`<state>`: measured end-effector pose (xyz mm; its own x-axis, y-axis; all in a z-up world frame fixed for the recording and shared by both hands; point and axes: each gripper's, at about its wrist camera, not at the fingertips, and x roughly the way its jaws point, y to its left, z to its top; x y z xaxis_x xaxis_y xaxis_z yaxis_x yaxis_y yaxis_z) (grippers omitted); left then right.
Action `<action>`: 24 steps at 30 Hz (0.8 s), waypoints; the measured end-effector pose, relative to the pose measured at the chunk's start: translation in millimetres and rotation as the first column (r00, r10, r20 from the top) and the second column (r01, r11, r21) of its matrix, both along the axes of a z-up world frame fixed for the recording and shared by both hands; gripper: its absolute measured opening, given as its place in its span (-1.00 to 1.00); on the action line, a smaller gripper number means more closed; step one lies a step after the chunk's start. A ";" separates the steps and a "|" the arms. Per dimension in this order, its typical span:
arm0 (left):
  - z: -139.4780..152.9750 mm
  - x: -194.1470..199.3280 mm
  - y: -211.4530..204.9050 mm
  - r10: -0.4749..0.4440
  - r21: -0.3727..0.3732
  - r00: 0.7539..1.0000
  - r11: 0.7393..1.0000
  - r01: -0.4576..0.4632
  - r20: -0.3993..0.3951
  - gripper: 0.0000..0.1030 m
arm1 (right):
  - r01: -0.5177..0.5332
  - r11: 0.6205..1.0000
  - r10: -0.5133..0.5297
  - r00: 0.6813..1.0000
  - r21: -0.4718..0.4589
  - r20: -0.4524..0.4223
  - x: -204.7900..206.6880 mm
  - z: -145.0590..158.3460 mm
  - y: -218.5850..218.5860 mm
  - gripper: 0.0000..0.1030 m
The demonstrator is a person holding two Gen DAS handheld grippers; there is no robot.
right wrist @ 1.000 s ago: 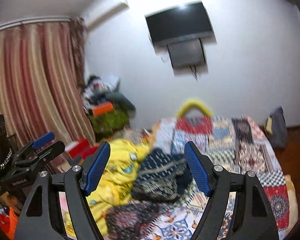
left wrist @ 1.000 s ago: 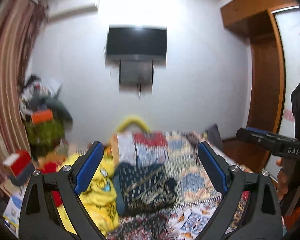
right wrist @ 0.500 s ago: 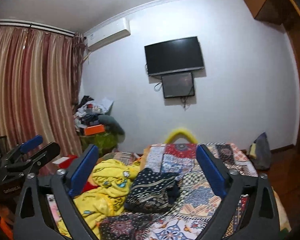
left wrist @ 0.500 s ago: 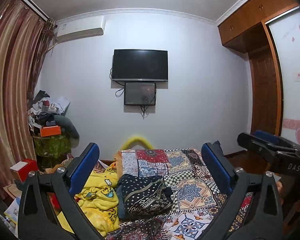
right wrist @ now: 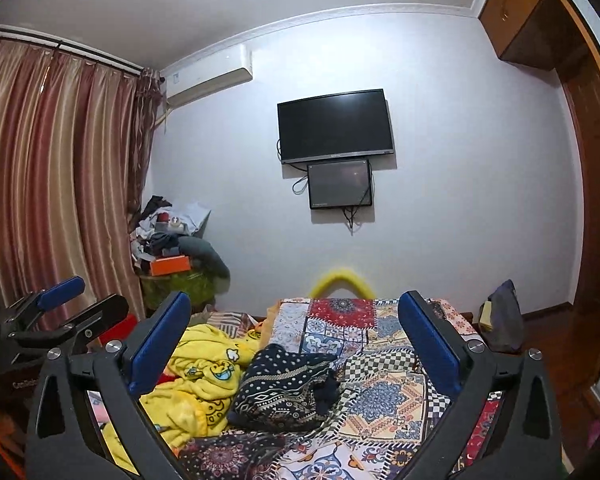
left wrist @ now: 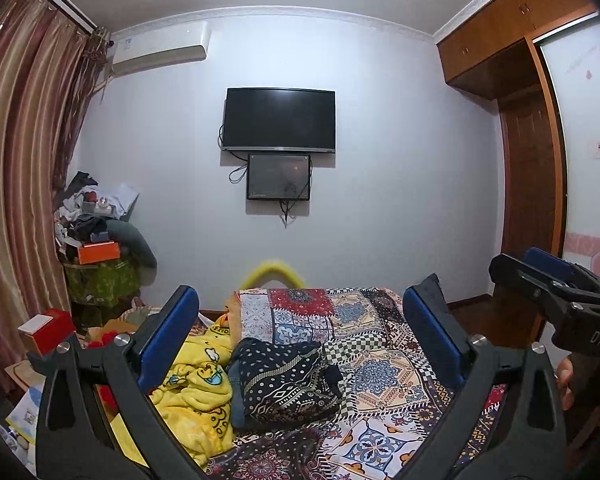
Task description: Fold large clothes
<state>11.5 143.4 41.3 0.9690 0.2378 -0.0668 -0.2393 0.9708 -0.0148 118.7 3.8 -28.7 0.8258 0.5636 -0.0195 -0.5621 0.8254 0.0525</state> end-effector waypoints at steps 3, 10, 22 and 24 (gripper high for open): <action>-1.5 0.3 -0.3 0.004 0.004 1.000 1.000 -0.004 0.001 0.99 | 0.007 1.000 -0.007 1.000 0.001 -0.006 1.1 -0.9 0.2 1.00; -5.6 3.6 4.4 0.002 -0.011 1.000 1.000 -0.002 -0.008 0.99 | 0.007 1.000 -0.008 1.000 -0.009 -0.029 1.6 -1.3 0.5 1.00; -7.4 9.7 6.4 0.008 -0.012 1.000 1.000 -0.008 -0.018 0.99 | 0.005 1.000 -0.005 1.000 -0.020 -0.022 -4.1 7.3 -0.6 1.00; -8.0 9.5 6.7 0.008 -0.011 1.000 1.000 -0.009 -0.019 0.99 | 0.002 1.000 -0.002 1.000 -0.022 -0.022 -4.3 7.8 -1.0 1.00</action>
